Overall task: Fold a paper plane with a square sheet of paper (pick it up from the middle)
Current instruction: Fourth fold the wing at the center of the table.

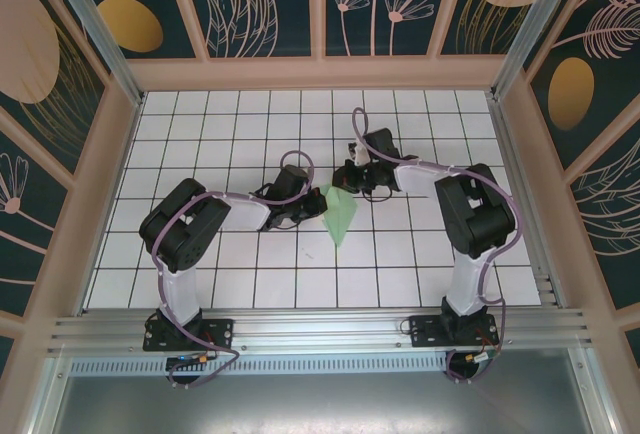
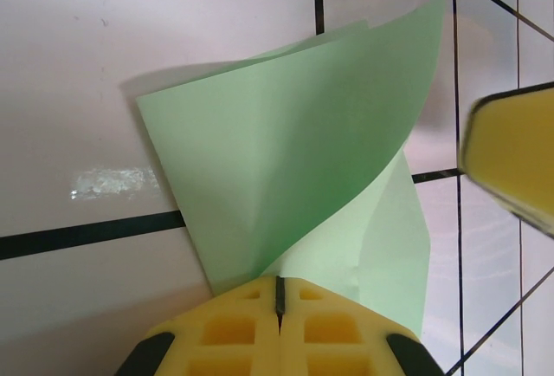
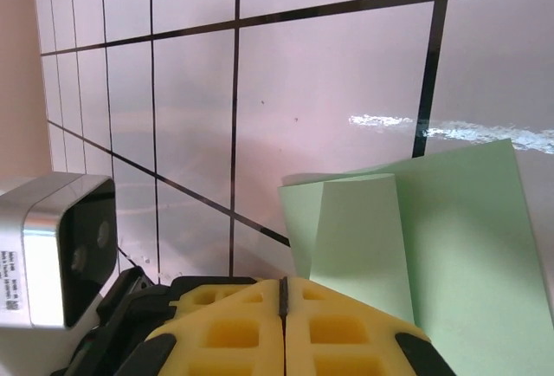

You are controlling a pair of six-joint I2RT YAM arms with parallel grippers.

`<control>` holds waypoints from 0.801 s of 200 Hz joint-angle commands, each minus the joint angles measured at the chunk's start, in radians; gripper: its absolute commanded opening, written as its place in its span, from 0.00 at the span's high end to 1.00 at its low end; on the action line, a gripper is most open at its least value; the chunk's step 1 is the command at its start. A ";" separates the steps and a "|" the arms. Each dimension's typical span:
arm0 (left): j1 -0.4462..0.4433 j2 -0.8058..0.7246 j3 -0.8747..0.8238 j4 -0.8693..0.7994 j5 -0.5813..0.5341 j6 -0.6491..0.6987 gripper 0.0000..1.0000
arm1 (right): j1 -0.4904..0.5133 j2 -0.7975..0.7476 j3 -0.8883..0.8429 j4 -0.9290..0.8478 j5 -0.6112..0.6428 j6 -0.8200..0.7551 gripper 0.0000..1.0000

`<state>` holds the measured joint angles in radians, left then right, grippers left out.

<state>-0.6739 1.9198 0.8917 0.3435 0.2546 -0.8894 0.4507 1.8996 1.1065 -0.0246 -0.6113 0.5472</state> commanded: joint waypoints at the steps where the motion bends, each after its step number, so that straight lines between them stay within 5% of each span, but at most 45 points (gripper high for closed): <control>1: -0.015 0.058 -0.004 -0.114 0.026 0.027 1.00 | -0.003 0.045 0.004 0.018 -0.042 -0.020 0.92; 160: -0.015 0.062 -0.020 -0.138 0.041 0.053 1.00 | -0.032 0.091 -0.011 -0.014 0.040 -0.056 0.91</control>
<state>-0.6739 1.9236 0.8978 0.3363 0.2626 -0.8635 0.4286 1.9965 1.0874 0.0010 -0.6201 0.5209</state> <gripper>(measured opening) 0.067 0.088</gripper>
